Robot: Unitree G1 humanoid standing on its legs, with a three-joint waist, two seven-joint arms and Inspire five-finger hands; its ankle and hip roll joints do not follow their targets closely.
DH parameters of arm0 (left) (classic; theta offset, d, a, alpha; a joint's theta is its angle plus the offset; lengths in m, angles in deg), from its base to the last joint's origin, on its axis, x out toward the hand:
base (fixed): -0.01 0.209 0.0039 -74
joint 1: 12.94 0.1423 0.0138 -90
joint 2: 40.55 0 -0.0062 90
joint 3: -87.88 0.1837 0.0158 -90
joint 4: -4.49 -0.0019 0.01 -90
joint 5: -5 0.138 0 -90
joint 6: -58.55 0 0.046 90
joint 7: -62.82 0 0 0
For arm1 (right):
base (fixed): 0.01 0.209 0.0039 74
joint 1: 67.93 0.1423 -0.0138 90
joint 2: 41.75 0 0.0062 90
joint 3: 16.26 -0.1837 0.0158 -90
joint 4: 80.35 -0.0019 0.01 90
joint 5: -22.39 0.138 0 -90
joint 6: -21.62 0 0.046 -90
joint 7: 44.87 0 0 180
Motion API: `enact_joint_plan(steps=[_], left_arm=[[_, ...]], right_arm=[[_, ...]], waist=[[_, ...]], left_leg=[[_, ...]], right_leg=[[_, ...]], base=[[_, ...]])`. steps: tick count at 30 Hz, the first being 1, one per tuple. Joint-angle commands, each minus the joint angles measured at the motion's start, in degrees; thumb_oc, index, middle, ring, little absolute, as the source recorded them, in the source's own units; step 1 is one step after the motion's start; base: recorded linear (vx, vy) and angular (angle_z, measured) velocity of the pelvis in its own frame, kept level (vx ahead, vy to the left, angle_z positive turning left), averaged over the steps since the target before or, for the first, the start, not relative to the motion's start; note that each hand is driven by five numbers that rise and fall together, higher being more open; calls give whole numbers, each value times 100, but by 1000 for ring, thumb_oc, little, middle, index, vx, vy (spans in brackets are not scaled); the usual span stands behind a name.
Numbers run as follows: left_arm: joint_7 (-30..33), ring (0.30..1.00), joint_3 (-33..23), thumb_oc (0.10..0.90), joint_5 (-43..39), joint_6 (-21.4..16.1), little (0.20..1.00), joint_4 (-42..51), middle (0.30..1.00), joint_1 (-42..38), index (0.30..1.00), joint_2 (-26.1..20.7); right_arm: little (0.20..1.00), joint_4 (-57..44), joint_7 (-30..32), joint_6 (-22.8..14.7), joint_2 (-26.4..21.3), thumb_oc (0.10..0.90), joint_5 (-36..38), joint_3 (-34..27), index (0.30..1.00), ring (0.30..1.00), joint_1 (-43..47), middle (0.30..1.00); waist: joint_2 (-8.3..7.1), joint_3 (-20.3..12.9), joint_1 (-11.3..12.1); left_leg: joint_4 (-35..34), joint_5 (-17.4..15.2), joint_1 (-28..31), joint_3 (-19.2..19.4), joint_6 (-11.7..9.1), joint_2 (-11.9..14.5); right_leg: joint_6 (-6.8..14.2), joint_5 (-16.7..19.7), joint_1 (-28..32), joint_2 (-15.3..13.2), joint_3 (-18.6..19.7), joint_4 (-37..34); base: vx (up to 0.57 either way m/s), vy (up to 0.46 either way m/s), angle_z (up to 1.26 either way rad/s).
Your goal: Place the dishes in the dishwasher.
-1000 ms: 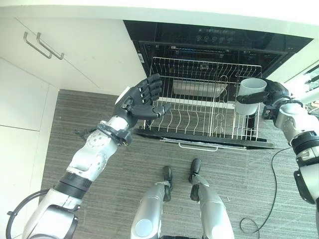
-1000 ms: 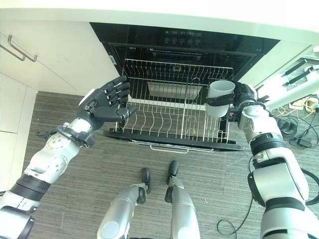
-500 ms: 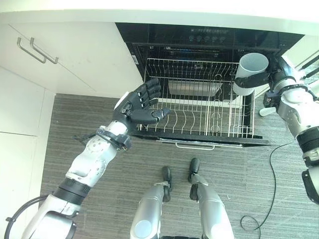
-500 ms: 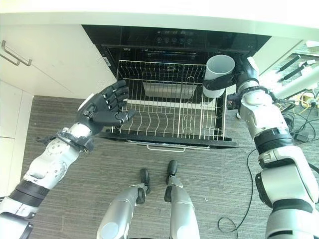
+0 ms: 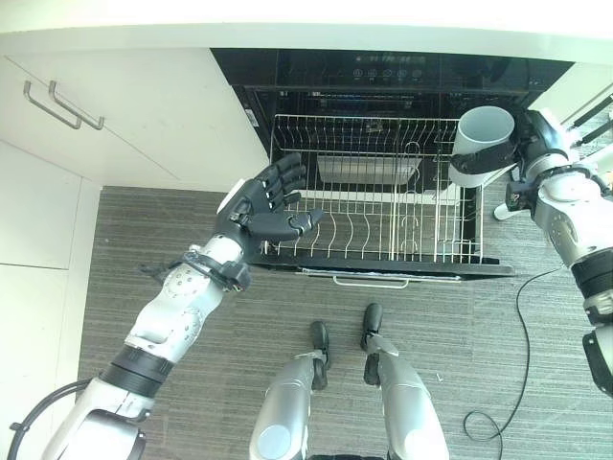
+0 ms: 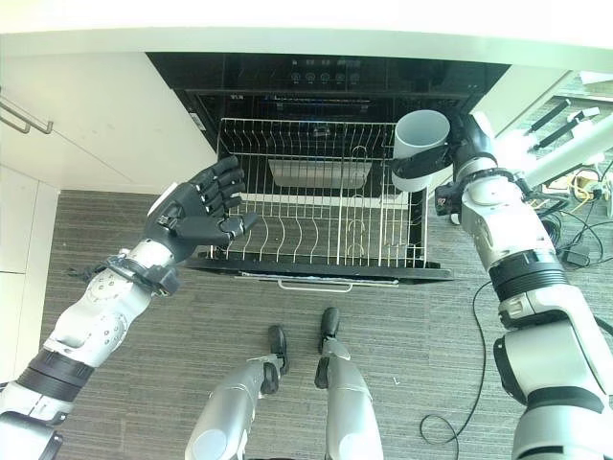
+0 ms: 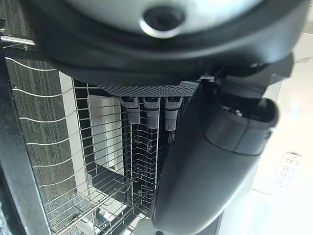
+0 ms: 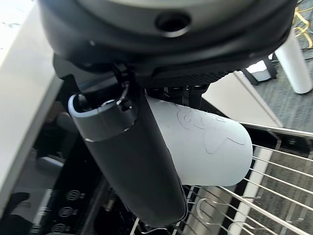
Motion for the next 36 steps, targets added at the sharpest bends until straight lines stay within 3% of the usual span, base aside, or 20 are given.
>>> enact_joint_plan(steps=[1,4,5,6,9,10,11,25,26,27,30,31,36], left_arm=[[-56,900,-273,800,15,-631,900,906,900,-152,900,-101],[-11,900,-246,800,31,-636,900,960,900,-132,900,-104],[-28,900,-255,800,37,-667,900,948,900,-135,900,-97],[-32,900,-261,800,35,-667,900,948,900,-135,900,-100],[-33,900,-288,800,72,-653,900,970,900,-128,900,-76],[-33,900,-296,800,70,-646,900,974,900,-126,900,-77],[-43,900,-316,800,61,-650,900,975,900,-106,900,-88],[-70,900,-388,800,145,-594,900,1039,900,-16,900,-18],[-52,900,-386,800,166,-581,900,1055,900,-11,900,5],[-65,900,-377,800,168,-591,900,1018,900,-21,900,19],[-89,900,-365,800,189,-602,900,989,900,-33,900,47],[-74,900,-367,800,184,-588,900,1003,900,-41,900,39],[-26,900,-361,800,187,-593,900,1025,900,-25,900,8]], right_arm=[[900,-128,198,-353,-694,800,-1015,194,900,900,537,900],[900,-166,99,-355,-692,800,-603,273,900,900,563,900],[347,-165,38,-522,-648,431,-500,234,347,347,515,347],[300,-168,30,-553,-643,400,-506,232,300,300,513,300],[300,-297,48,-542,-621,400,-491,201,300,300,408,300],[789,-298,143,-602,-619,726,-500,184,789,789,391,789],[900,-310,88,-640,-611,800,-487,143,900,900,366,900],[900,-803,-192,-766,-469,800,-95,-101,900,900,103,900],[549,-887,-384,-934,-391,566,247,-174,549,549,64,549],[300,-943,-580,-1037,-313,400,238,-234,300,300,30,300],[300,-991,-364,-985,-247,400,347,-266,300,300,-64,300],[900,-972,-489,-889,-227,800,318,-310,900,900,-91,900],[900,-1058,-435,-843,-262,800,86,-273,900,900,-175,900]], waist=[[37,-414,87],[41,-406,92],[47,-394,95],[48,-393,96],[51,-388,84],[54,-388,83],[57,-388,81],[49,-386,72],[54,-389,70],[56,-400,69],[60,-412,75],[59,-411,73],[42,-402,63]], left_leg=[[-61,-405,102,-338,-456,376],[-61,-402,111,-330,-456,384],[-61,-400,102,-334,-454,377],[-61,-401,101,-335,-453,376],[-61,-402,86,-334,-451,373],[-61,-404,87,-336,-449,371],[-61,-409,95,-336,-444,368],[-61,-434,109,-362,-414,335],[-61,-432,110,-367,-413,332],[-61,-434,113,-365,-414,328],[-61,-432,112,-368,-422,327],[-61,-439,116,-371,-418,324],[-61,-432,118,-367,-412,329]], right_leg=[[754,-1167,214,-430,-94,699],[756,-1161,224,-443,-110,699],[756,-1163,217,-446,-110,699],[756,-1165,217,-445,-108,699],[757,-1168,200,-443,-98,699],[755,-1170,201,-442,-97,699],[756,-1168,204,-440,-94,699],[765,-1168,209,-441,-100,699],[761,-1173,216,-442,-103,699],[761,-1179,218,-443,-102,699],[766,-1182,226,-454,-120,699],[769,-1183,224,-454,-119,699],[772,-1165,221,-444,-116,699]], base=[[0,0,0],[0,0,0],[0,0,0],[0,0,0],[0,0,0],[0,0,0],[0,0,0],[0,0,0],[0,0,0],[0,0,0],[0,0,0],[0,0,0],[0,0,0]])
